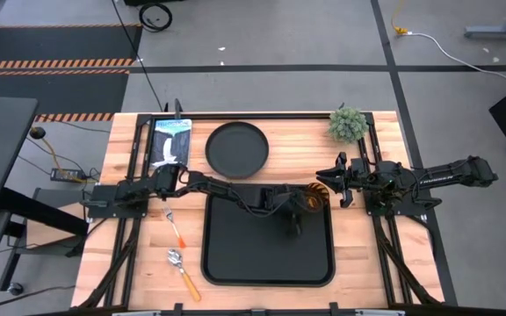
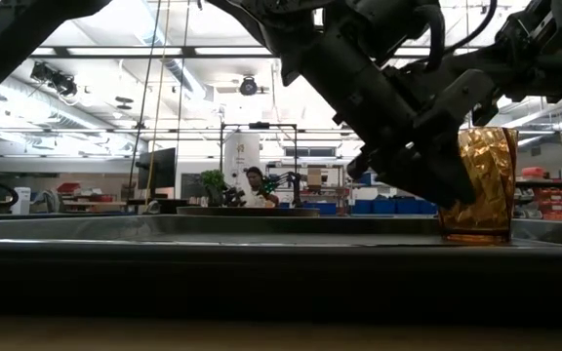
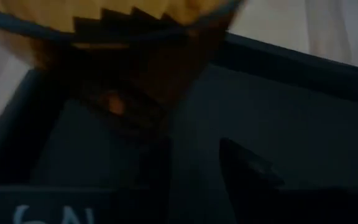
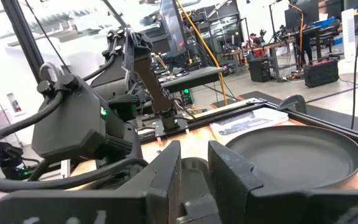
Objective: Pick and place plate/cup/fork/spoon on tray
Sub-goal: Put the orange cup on the top right of the black tray
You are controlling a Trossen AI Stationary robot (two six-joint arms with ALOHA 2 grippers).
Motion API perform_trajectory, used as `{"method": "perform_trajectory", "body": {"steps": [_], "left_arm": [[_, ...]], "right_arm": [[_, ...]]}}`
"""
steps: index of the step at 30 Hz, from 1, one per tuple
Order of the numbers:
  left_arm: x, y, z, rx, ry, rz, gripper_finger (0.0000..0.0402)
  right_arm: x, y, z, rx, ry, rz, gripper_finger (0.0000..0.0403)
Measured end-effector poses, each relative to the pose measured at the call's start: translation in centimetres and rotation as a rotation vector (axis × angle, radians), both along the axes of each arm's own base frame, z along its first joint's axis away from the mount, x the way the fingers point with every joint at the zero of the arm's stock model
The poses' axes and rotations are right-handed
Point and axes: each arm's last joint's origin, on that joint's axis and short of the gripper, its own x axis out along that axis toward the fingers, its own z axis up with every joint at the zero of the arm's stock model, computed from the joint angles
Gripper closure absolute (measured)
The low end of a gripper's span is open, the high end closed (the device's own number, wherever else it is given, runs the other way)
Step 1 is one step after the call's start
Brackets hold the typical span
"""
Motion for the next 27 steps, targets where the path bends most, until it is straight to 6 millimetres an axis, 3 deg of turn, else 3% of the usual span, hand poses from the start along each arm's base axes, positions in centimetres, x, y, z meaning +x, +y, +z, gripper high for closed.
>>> {"method": "perform_trajectory", "body": {"steps": [27], "left_arm": [[0.56,-0.18,0.68,0.041,-0.087,-0.075,0.026]], "right_arm": [[0.0,0.0,-0.01,0.0,0.0,0.0,0.0315]]}}
